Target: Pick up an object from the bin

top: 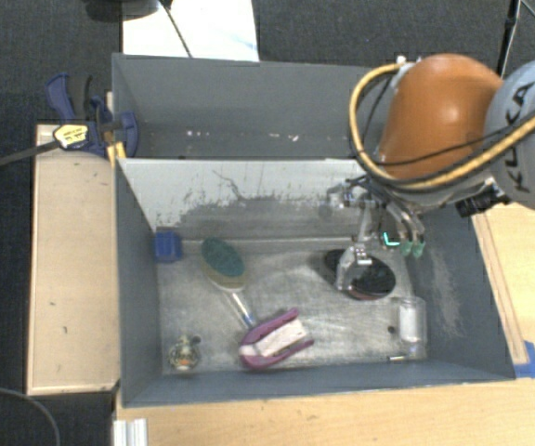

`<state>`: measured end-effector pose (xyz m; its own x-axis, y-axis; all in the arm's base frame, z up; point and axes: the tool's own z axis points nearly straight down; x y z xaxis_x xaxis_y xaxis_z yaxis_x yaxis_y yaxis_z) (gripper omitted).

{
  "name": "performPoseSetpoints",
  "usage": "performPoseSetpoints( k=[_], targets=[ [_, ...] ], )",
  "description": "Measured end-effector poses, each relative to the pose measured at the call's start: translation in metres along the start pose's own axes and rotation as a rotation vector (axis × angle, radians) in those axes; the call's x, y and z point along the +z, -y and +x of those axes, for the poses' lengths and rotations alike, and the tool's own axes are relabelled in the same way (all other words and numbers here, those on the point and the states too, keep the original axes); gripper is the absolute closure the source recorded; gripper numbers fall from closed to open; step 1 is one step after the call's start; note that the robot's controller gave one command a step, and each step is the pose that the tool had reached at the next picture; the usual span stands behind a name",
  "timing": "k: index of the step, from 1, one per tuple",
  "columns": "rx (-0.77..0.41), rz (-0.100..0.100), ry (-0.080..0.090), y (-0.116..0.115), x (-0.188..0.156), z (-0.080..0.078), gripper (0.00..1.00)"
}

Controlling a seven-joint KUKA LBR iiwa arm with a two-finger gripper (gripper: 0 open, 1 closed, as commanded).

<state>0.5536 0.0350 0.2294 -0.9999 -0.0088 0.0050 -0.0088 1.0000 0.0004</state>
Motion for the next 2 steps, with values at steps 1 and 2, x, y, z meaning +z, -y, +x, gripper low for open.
performPoseSetpoints(
  k=[1,2],
  targets=[
    [0.088,0.001,0.005,0.121,0.161,-0.01,0.0],
    [0.223,-0.002,0.004,0.08,0.128,0.001,0.0]
  ],
)
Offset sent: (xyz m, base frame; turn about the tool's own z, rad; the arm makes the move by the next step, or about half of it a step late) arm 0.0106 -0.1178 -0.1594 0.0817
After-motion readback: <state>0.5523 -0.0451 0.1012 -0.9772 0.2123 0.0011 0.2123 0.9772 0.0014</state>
